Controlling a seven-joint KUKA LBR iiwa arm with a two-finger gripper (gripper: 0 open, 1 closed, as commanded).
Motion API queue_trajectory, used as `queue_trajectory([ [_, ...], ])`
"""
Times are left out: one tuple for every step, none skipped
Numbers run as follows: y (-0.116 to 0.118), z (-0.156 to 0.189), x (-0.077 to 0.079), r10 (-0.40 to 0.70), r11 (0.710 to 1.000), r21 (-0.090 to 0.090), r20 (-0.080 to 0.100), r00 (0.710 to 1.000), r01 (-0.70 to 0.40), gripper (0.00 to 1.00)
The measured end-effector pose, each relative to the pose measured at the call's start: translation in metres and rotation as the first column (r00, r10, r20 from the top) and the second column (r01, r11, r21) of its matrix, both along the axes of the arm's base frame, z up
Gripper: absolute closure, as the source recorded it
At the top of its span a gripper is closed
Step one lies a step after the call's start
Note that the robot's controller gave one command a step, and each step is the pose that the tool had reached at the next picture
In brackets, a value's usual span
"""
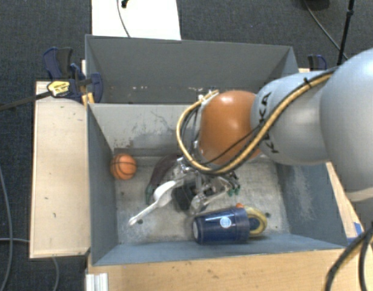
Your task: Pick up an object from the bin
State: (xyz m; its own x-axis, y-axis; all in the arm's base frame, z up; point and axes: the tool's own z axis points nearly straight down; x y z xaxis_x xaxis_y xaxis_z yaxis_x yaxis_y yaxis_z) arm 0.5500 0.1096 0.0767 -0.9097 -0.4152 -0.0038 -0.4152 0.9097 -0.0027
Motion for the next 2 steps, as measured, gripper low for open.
queue_trajectory([
  [0.0, 0.0, 0.0, -0.001, 1.0, 0.0, 0.0, 1.0, 0.001, 1.0],
  [-0.002, 0.037, -0.008, -0.008, 1.0, -0.001, -0.009, 1.0, 0.008, 1.0],
])
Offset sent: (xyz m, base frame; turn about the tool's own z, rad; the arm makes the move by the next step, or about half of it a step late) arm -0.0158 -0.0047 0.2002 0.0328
